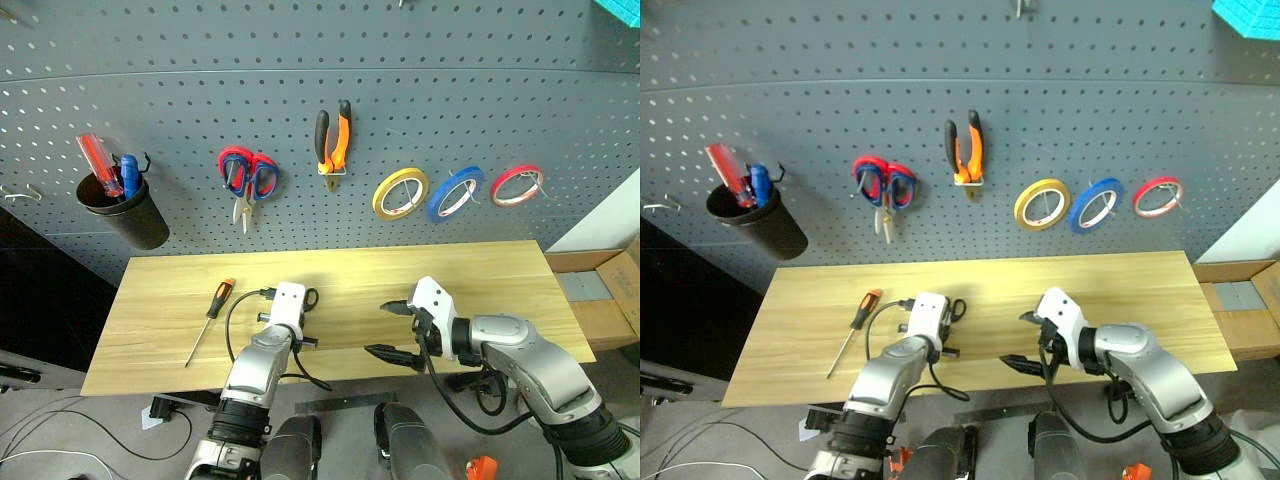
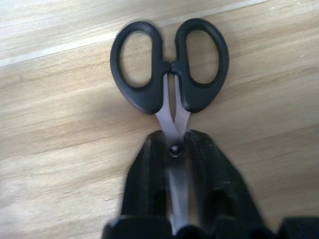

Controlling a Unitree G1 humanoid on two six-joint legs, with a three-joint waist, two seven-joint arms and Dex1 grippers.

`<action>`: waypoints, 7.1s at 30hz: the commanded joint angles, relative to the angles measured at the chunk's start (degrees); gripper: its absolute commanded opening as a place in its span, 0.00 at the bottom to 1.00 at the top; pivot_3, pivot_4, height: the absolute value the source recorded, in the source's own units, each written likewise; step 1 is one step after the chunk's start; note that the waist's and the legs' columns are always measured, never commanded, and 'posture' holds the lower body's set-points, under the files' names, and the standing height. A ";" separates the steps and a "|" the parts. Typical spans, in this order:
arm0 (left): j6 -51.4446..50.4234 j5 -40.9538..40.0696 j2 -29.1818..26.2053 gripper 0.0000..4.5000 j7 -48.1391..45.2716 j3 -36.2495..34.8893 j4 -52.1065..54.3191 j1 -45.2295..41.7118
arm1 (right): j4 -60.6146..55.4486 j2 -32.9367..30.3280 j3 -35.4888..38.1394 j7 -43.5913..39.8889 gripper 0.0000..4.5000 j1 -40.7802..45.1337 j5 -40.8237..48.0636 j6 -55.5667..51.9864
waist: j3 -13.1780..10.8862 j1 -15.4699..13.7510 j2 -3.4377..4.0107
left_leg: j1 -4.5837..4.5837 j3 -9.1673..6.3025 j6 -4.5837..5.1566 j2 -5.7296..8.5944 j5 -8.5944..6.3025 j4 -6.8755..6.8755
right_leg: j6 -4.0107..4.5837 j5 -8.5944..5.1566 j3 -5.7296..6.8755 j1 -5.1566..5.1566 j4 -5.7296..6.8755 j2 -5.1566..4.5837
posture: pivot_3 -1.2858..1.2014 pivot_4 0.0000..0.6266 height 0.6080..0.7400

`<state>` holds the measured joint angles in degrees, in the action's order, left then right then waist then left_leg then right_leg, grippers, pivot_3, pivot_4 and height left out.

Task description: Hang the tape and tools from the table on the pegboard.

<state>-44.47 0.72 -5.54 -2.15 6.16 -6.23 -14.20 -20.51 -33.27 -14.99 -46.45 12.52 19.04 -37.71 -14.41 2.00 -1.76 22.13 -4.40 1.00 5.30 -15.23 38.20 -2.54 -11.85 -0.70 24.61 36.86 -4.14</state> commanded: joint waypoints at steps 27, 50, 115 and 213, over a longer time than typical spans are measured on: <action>47.61 7.13 -6.08 0.02 -3.38 -4.70 29.69 8.53 | -5.09 6.94 12.28 -1.48 1.00 14.10 18.74 -1.03 | 0.13 -0.74 -0.07 | 0.54 -0.04 -0.04 0.03 0.02 -0.03 | 0.02 0.02 0.07 0.48 -0.08 -0.02 | 0.49 0.30 1.00; 41.72 8.17 -5.78 0.02 -0.79 -10.18 32.07 11.63 | -3.58 6.89 9.38 -2.68 1.00 15.95 17.44 1.36 | 0.30 -0.72 -0.12 | 0.67 0.00 -0.04 0.02 0.02 0.05 | 0.02 0.02 0.08 0.66 0.02 -0.01 | 0.50 0.31 1.00; 5.42 -2.88 -26.58 0.80 -24.95 -8.77 -23.06 -13.24 | -5.58 2.32 -0.90 -1.25 1.00 8.60 8.72 -1.29 | 0.87 -0.29 -0.09 | 0.77 -0.18 0.01 0.06 -0.06 0.58 | -0.05 0.08 0.13 0.62 0.14 0.00 | 0.49 0.36 1.00; 24.67 -29.58 -29.02 0.93 -29.58 -26.97 13.62 12.71 | 9.05 3.74 21.15 5.76 1.00 4.88 10.71 3.11 | 1.48 -1.86 -0.07 | 0.70 -0.13 -0.15 -0.01 -0.13 0.53 | 0.05 0.04 -0.01 0.56 0.04 0.02 | 0.48 0.27 1.00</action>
<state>-22.24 -30.95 -34.45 -30.97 -21.33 8.51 -1.69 -13.05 -28.43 3.05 -41.15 19.59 30.09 -35.48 -12.92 0.14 -1.83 22.84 -4.52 0.84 5.29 -15.36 38.72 -2.48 -11.81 -0.71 25.17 36.89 -4.12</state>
